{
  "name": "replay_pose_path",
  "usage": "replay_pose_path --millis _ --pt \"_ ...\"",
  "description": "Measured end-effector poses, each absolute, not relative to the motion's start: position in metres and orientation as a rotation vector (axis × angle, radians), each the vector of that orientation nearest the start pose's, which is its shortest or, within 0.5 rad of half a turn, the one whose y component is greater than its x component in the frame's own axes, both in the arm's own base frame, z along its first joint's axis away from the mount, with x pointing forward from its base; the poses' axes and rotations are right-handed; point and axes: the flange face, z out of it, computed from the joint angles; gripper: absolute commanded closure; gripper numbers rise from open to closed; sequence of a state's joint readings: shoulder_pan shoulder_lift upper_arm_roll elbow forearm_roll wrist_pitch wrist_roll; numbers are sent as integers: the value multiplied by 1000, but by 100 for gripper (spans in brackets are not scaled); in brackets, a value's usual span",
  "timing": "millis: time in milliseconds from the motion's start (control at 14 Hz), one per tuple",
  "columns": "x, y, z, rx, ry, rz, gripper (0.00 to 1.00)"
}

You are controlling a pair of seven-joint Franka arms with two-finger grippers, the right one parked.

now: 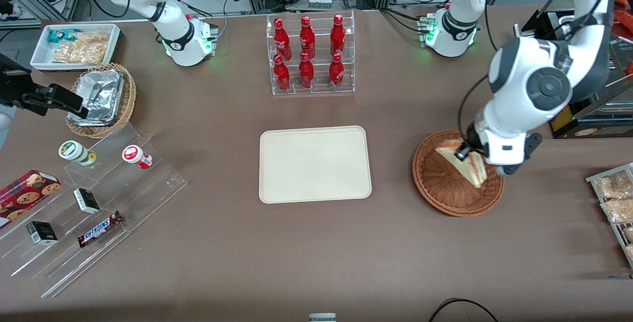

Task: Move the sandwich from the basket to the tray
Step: 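Lift the sandwich and carry it over the cream tray, then lower the sandwich onto the tray and open the left gripper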

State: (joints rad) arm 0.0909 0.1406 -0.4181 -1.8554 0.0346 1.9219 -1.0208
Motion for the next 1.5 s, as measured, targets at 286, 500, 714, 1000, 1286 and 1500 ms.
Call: replay_pose_path --millis 286,500,714,1000,1286,1500 --pt "536 -274 452 -3060 -778 110 90" --pt "519 -342 441 -3097 -531 84 89" --pt "505 -404 414 -3112 -338 94 89" --pt "499 -461 365 -3162 -154 56 89" --pt "494 -491 319 -3203 -51 37 88" --pt "492 -509 293 -3198 -38 53 88"
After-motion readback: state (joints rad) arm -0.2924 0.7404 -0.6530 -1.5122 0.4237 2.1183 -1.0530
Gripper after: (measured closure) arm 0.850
